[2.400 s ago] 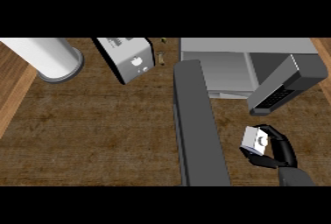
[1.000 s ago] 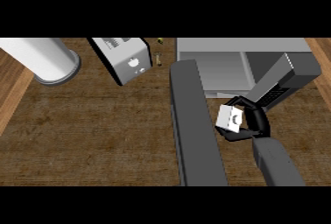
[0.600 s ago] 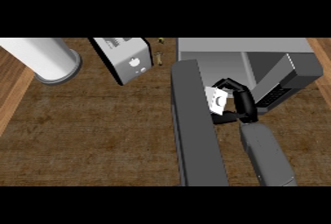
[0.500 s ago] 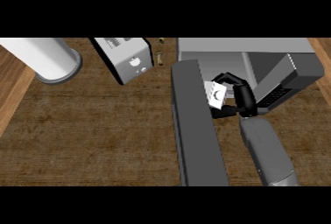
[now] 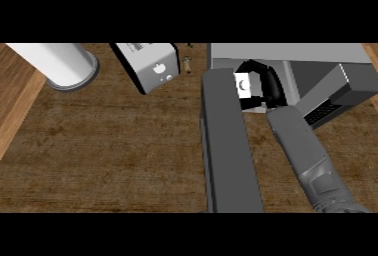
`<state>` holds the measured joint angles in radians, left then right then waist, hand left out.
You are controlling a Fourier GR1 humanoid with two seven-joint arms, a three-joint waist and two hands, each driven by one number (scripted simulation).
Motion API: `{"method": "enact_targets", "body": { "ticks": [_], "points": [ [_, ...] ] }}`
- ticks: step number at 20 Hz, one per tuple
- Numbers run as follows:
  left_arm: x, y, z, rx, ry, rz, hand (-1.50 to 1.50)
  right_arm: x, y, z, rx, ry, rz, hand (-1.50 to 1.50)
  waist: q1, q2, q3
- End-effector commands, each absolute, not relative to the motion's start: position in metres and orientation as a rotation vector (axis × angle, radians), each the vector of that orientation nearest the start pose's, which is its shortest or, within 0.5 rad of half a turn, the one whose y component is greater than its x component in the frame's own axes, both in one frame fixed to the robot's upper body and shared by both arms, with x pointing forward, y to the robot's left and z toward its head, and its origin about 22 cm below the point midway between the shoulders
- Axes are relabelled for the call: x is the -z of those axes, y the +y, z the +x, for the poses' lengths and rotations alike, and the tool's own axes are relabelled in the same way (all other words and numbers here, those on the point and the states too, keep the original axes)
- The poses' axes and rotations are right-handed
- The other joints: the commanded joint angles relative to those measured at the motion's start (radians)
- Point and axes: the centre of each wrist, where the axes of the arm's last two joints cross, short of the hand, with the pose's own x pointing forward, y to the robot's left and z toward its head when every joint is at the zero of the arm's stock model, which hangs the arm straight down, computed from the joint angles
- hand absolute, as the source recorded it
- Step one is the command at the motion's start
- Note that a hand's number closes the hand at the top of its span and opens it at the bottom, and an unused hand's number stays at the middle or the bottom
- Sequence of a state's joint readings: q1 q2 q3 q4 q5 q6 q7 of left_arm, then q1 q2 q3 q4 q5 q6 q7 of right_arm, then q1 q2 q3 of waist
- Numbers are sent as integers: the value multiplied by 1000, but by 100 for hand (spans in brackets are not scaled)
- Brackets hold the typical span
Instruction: Pick up the milk, place it into the microwave and close the microwave
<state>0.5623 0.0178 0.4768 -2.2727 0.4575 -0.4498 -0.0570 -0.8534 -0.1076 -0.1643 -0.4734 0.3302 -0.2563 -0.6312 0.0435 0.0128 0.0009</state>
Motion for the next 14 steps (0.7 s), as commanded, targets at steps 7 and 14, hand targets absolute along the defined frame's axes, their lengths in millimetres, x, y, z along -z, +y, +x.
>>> {"method": "enact_targets", "body": {
  "ticks": [7, 14],
  "points": [
    [-95, 340, 89, -49, -1949, 20, -150, -30, -188, 437, -427, -1908, -536, 150, 49, 29, 2],
    [-98, 340, 84, -46, -1946, 23, -150, -37, -213, 440, -464, -1964, -836, 150, 69, 32, 2]
  ]
}}
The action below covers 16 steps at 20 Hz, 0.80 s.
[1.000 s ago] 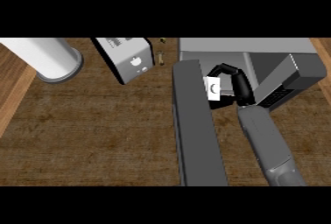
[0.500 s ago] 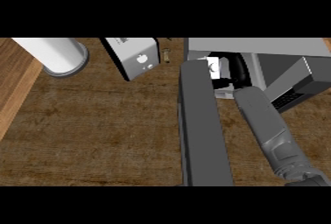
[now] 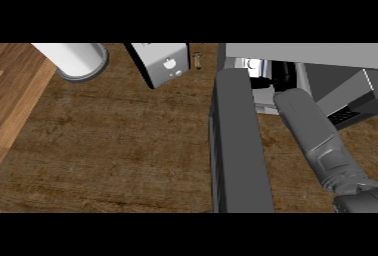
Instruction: Pick up the milk, place it into the microwave and close the microwave
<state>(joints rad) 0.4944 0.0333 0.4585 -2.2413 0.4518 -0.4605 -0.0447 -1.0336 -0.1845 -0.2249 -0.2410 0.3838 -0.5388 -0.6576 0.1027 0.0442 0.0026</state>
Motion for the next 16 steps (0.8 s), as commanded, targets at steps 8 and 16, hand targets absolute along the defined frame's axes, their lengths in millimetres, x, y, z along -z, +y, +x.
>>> {"method": "enact_targets", "body": {
  "ticks": [8, 16],
  "points": [
    [-96, 337, 105, -25, -1960, -4, -150, -37, -236, 440, -538, -1910, -979, 150, 30, 28, 2],
    [-93, 342, 107, 19, -1947, 37, -150, -23, -260, 430, -486, -1685, -1269, -150, 51, 28, 2]
  ]
}}
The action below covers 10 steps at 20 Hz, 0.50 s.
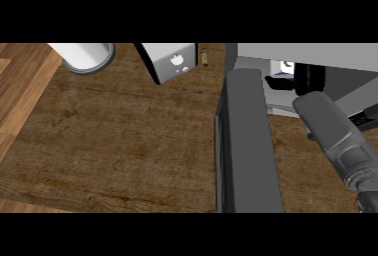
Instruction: Pick up the milk, place it into the microwave and close the microwave
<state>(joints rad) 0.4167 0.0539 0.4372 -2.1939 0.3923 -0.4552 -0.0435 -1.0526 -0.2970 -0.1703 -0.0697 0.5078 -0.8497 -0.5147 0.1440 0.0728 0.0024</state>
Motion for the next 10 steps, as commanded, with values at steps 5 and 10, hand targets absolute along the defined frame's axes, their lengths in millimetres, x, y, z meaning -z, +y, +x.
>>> {"method": "enact_targets", "body": {
  "ticks": [5, 10],
  "points": [
    [-88, 343, 114, 14, -1939, 28, -150, -37, -251, 438, -549, -1822, -1135, -150, 6, 3, 5],
    [-84, 340, 119, 84, -1906, -25, -150, -39, -241, 440, -573, -1876, -981, -150, -5, -4, 5]
  ]
}}
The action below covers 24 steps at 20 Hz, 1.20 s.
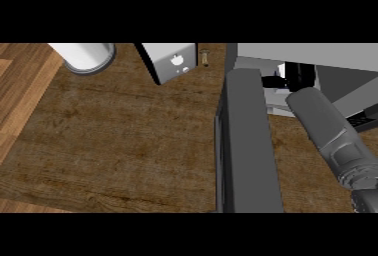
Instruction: Pick up the milk, place it into the microwave and close the microwave
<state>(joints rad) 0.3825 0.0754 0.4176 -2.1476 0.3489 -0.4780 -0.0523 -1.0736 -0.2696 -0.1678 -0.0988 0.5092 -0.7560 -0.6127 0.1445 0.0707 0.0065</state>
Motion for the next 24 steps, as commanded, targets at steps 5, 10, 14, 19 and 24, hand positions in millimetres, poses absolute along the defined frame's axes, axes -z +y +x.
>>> {"method": "enact_targets", "body": {
  "ticks": [5, 10, 14, 19, 24],
  "points": [
    [-84, 328, 127, 116, -1925, -93, -150, -40, -237, 441, -546, -1900, -830, -150, -17, -10, 1],
    [-77, 327, 137, 176, -1915, -161, -150, -31, -233, 437, -479, -1945, -656, -150, -38, -16, -1],
    [-78, 321, 144, 196, -1923, -189, -150, -19, -221, 433, -356, -1952, -497, -150, -54, -25, -1],
    [-74, 309, 152, 207, -1908, -238, -150, 0, -224, 422, -273, -1925, -338, -150, -81, -40, -3],
    [-76, 290, 160, 239, -1882, -305, 150, 31, -230, 402, -199, -1914, -182, -150, -94, -44, -3]
  ]
}}
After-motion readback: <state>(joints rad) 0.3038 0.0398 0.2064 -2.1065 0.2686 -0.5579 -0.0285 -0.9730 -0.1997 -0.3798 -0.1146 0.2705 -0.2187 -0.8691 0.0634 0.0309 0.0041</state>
